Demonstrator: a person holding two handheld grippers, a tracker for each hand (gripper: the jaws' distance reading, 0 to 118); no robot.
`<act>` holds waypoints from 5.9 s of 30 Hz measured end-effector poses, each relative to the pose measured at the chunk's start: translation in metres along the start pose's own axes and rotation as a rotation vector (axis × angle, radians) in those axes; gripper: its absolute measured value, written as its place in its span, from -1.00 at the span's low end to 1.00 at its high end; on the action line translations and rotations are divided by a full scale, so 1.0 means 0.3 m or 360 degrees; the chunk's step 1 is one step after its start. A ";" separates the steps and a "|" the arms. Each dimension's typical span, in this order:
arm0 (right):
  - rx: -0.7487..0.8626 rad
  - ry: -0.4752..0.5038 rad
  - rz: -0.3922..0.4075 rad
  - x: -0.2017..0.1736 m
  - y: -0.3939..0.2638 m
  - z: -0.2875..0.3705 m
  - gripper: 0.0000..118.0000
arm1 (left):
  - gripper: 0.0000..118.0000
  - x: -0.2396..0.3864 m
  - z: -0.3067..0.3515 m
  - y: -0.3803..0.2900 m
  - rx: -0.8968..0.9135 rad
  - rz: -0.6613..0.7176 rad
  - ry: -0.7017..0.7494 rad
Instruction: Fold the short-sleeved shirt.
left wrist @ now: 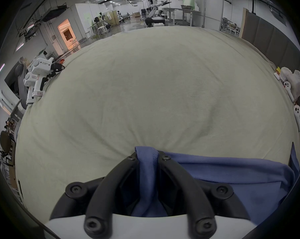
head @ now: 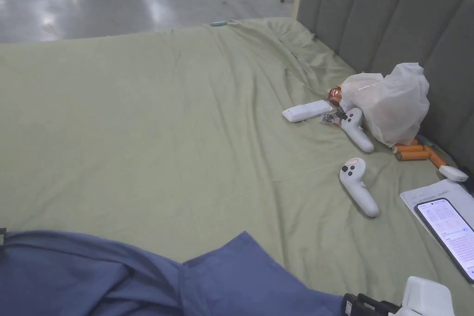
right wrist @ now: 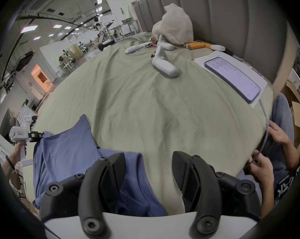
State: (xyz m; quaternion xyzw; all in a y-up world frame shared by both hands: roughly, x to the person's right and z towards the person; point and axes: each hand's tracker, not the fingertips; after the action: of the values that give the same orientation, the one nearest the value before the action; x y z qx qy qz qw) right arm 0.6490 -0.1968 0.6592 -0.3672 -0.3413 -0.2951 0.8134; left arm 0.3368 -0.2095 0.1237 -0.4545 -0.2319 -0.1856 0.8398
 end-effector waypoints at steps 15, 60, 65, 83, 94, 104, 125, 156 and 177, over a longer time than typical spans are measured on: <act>-0.0048 -0.0098 0.0291 -0.115 -0.008 -0.023 -0.97 | -1.00 -0.028 0.104 -0.014 0.0133 0.0045 -0.0032; 0.1384 0.0368 0.0509 -0.678 1.068 1.138 -0.98 | -1.00 -0.633 1.923 0.027 0.1670 0.0581 0.0079; 0.1357 0.0242 0.0570 -0.723 1.118 1.070 -0.98 | -1.00 -0.606 1.881 0.112 0.1633 0.0555 0.0089; 0.1301 0.0186 0.0550 -0.851 1.317 0.844 -0.98 | -1.00 -0.618 1.691 0.442 0.1519 0.0451 0.0232; 0.1263 0.0165 0.0558 -0.970 1.391 0.685 -0.98 | -1.00 -0.621 1.529 0.574 0.1449 0.0429 0.0266; 0.1143 0.0217 0.0549 -0.955 1.317 0.461 -0.98 | -1.00 -0.593 1.283 0.485 0.1319 0.0471 0.0184; 0.0387 0.0323 0.0209 -0.114 0.200 0.094 -0.98 | -1.00 -0.464 0.874 -0.876 0.0822 0.1040 -0.0256; 0.0650 0.0300 0.0165 0.005 -0.113 0.540 0.38 | 0.66 -0.365 1.237 -1.114 0.1098 0.0585 0.0148; 0.1284 0.0474 0.0811 -0.347 -0.137 0.939 -1.00 | -1.00 0.061 1.640 -0.958 0.1606 0.0069 0.0250</act>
State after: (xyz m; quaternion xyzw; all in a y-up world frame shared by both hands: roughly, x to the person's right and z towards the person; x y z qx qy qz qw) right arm 0.4617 0.0292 0.7352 -0.0490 -0.2077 0.0192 0.9768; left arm 0.0930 0.0578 0.5643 0.0181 -0.2194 -0.0665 0.9732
